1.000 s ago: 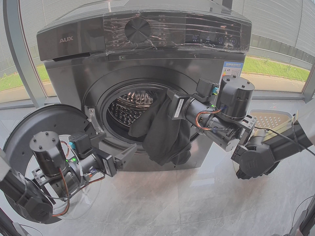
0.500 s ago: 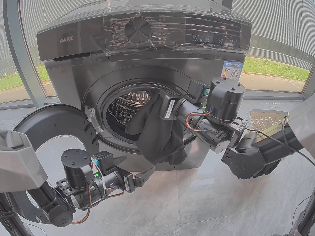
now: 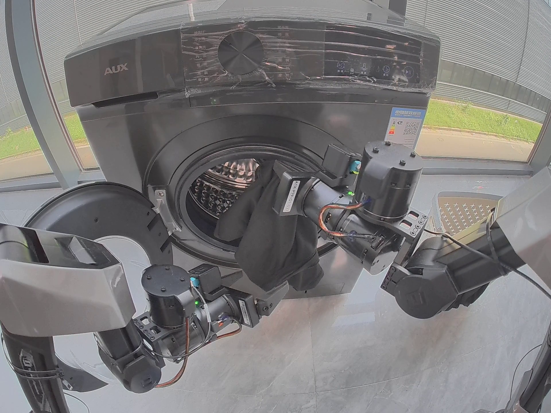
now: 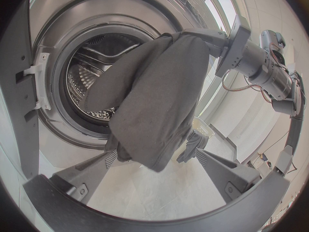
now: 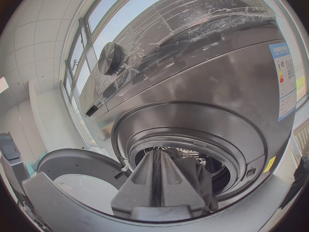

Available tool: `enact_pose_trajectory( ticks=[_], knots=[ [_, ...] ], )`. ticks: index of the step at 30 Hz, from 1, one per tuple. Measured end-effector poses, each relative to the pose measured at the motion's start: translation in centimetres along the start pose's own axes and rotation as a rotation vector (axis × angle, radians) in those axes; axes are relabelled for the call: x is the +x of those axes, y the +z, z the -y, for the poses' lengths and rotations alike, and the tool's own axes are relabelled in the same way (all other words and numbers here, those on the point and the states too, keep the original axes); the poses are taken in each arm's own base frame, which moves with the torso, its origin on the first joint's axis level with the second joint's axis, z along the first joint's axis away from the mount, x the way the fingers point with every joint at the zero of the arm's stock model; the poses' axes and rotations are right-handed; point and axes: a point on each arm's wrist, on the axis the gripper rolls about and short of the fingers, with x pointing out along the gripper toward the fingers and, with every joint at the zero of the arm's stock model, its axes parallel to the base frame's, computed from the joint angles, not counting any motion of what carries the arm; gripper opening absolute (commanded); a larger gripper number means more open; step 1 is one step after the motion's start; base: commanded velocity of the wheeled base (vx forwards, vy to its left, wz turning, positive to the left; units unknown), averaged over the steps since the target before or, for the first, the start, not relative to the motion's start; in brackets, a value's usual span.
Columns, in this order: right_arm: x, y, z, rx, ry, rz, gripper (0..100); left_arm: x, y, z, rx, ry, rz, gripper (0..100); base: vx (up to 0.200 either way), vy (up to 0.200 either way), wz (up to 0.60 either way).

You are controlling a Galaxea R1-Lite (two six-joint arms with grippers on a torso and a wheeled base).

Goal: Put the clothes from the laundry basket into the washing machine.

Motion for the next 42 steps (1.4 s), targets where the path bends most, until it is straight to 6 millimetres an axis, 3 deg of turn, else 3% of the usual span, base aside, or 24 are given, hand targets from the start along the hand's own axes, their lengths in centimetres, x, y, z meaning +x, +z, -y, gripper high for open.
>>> enact_pose_trajectory(
  ticks=[10,11,23,33,34,42],
  knots=[
    [-0.1,-0.2,-0.2,0.001,0.004,-0.006,0,1.8,-0.2,0.0,-0.030,-0.012,0.021,100,0.000,0.000,0.00],
    [-0.1,-0.3,-0.2,0.001,0.004,-0.006,0,1.9,-0.3,0.0,-0.030,-0.012,0.022,0,0.000,0.000,0.00],
    [0.0,-0.2,-0.1,0.001,0.002,-0.005,0,2.1,-0.2,0.3,-0.017,0.013,0.044,0,0.000,0.000,0.00],
    [0.0,-0.6,0.6,0.023,-0.004,-0.005,0,1.2,1.0,2.0,-0.008,0.000,0.085,0,0.000,0.000,0.00],
    [-0.1,-0.8,0.8,0.017,-0.006,-0.012,100,1.1,1.1,2.2,-0.005,0.001,0.091,0,0.000,0.000,0.00],
    [-0.5,-1.8,2.6,-0.024,-0.051,-0.054,100,0.8,2.2,2.8,0.001,-0.007,0.132,0,0.000,0.000,0.00]
  ],
)
